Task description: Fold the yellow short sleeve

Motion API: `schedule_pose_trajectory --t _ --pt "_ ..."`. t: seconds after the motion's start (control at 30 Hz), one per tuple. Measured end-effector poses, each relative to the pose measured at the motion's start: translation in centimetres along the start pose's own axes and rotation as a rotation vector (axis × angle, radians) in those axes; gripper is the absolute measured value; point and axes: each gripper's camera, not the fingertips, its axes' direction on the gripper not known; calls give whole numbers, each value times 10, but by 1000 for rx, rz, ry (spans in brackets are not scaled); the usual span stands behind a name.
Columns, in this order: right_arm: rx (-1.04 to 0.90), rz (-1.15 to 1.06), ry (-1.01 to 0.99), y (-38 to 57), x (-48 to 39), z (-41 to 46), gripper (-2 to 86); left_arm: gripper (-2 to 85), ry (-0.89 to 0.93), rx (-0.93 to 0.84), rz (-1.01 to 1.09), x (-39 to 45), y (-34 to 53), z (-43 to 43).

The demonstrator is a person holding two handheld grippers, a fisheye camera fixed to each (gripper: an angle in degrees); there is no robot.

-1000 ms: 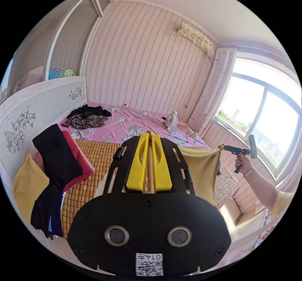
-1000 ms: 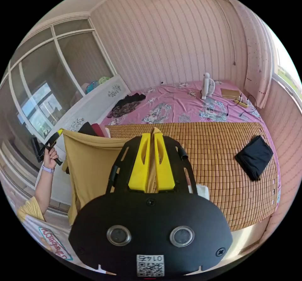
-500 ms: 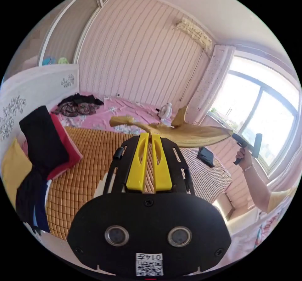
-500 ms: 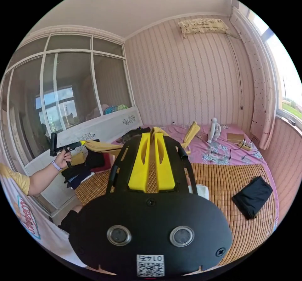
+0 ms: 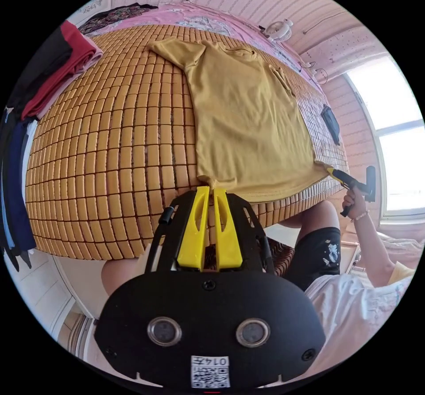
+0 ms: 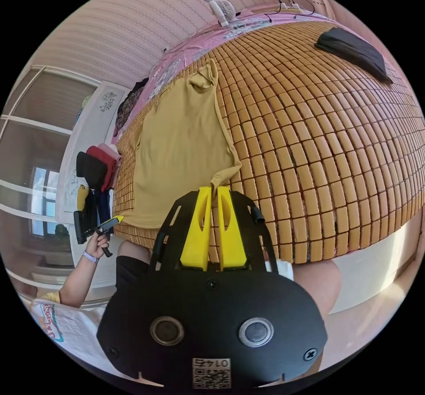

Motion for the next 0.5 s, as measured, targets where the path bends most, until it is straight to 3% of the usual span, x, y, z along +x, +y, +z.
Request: schedule_pose_trajectory --t 0.5 --pt "-264 -163 187 -15 -37 38 5 -6 -17 -157 106 -29 -8 12"
